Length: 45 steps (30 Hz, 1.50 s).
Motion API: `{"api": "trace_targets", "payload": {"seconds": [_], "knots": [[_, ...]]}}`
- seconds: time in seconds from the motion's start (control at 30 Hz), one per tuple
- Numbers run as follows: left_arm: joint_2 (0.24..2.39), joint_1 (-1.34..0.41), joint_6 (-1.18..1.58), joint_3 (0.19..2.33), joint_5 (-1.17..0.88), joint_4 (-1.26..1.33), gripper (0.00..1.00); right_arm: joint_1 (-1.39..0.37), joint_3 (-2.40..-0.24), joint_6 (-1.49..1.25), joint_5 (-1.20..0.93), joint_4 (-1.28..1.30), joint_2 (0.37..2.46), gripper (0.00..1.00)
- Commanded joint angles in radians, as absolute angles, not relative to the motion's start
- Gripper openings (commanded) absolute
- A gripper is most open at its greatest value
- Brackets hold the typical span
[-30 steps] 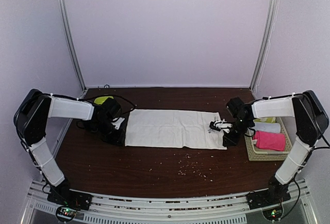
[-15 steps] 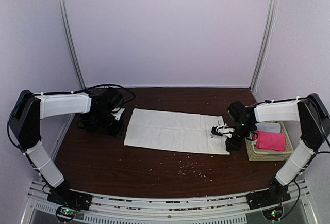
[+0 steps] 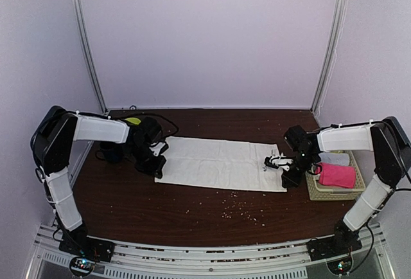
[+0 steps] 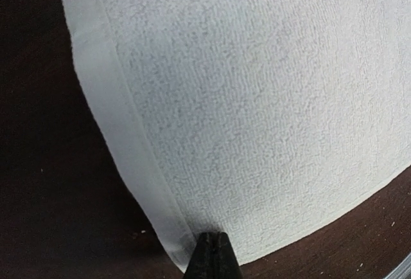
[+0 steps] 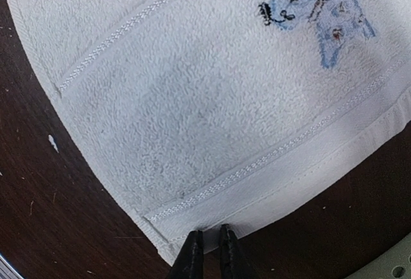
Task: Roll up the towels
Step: Move the towel to the center of the board.
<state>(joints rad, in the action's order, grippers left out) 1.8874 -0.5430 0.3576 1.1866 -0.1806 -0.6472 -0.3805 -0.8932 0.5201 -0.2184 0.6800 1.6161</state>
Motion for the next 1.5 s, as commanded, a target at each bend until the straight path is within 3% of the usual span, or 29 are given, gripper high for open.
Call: {"api": "trace_targets", "payload": {"seconds": [0.0, 0.23, 0.53, 0.6, 0.67, 0.7, 0.8, 1.17, 1.47], "knots": [[1.832, -0.543, 0.390, 1.055, -0.162, -0.695, 0.00, -0.373, -0.890, 0.537, -0.206, 0.715, 1.636, 0.12], [1.620, -0.573, 0.515, 0.809, -0.173, -0.707, 0.00, -0.408, -0.874, 0.597, -0.304, 0.792, 1.598, 0.12], [1.458, -0.611, 0.632, 0.654, -0.192, -0.735, 0.00, -0.481, -0.903, 0.659, -0.314, 0.900, 1.581, 0.12], [1.417, -0.615, 0.633, 0.685, -0.232, -0.751, 0.00, -0.481, -0.926, 0.656, -0.321, 0.922, 1.568, 0.14], [1.381, -0.615, 0.606, 0.760, -0.245, -0.775, 0.04, -0.475, -0.966, 0.654, -0.330, 0.953, 1.546, 0.26], [1.373, -0.616, 0.585, 0.806, -0.247, -0.786, 0.11, -0.471, -0.998, 0.660, -0.335, 0.976, 1.538, 0.41], [1.407, -0.602, 0.502, 0.959, -0.219, -0.846, 0.34, -0.438, -1.116, 0.675, -0.366, 1.047, 1.540, 0.51], [1.698, -0.388, 0.361, 1.229, -0.059, -0.759, 0.45, -0.231, -1.427, 0.500, -0.431, 0.920, 1.794, 0.44], [1.836, -0.285, 0.325, 1.243, -0.139, -0.654, 0.47, -0.228, -1.601, 0.441, -0.540, 0.903, 2.060, 0.43]]}}
